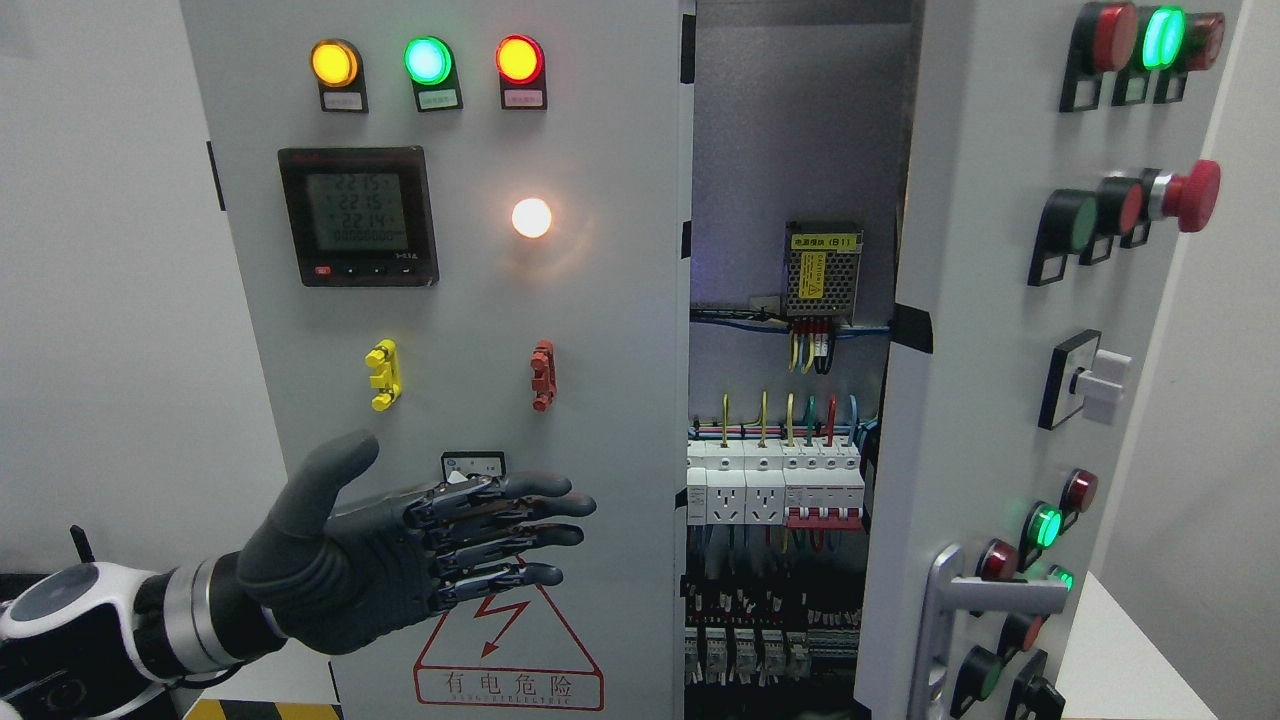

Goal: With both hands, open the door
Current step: 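Raise the left hand and reach toward the gap of the ajar door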

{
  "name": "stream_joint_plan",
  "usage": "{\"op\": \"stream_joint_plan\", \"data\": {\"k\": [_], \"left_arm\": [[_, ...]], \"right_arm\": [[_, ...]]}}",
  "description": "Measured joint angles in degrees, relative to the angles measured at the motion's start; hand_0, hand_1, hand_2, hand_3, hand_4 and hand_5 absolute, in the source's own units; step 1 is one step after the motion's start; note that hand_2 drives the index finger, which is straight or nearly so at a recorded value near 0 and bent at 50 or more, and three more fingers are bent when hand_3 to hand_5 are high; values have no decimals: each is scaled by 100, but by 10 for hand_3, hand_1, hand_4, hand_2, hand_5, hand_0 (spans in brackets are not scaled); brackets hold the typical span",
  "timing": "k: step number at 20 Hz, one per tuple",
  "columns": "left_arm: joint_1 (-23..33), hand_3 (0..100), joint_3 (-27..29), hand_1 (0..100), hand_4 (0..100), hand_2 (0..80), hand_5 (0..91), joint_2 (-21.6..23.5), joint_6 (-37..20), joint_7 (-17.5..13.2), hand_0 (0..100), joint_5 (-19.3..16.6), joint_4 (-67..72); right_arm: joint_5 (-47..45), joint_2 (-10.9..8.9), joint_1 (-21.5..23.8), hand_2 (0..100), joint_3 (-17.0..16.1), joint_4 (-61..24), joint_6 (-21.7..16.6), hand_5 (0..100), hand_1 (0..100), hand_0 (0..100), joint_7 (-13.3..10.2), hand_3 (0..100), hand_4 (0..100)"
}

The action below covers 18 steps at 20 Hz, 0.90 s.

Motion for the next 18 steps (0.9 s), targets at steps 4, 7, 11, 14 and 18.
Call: {"op": "stream_joint_plan", "data": {"k": [4,7,11,14,18], "left_arm": [[-737,0,-608,0,0,0,0,-299,27,3,0,440,118],[-1205,0,-1014,0,0,0,0,-574,42,23,0,804,232],[-1622,0,-1401,0,0,0,0,-933,44,274,0,1140,361],[-1789,0,-1571,0,0,0,0,-1173,46,452,0,1281,433],[-1896,0,-1645,0,0,0,0,-1466,56,561,0,1375,501]], "right_arm": [[0,0,0,0,0,0,-3,0,0,383,0,0,0],[0,0,0,0,0,0,-3,0,0,383,-1,0,0],[0,0,0,0,0,0,-4,0,0,384,-1,0,0],[0,0,0,0,0,0,-4,0,0,384,-1,0,0],[0,0,0,0,0,0,-4,0,0,383,-1,0,0]]}}
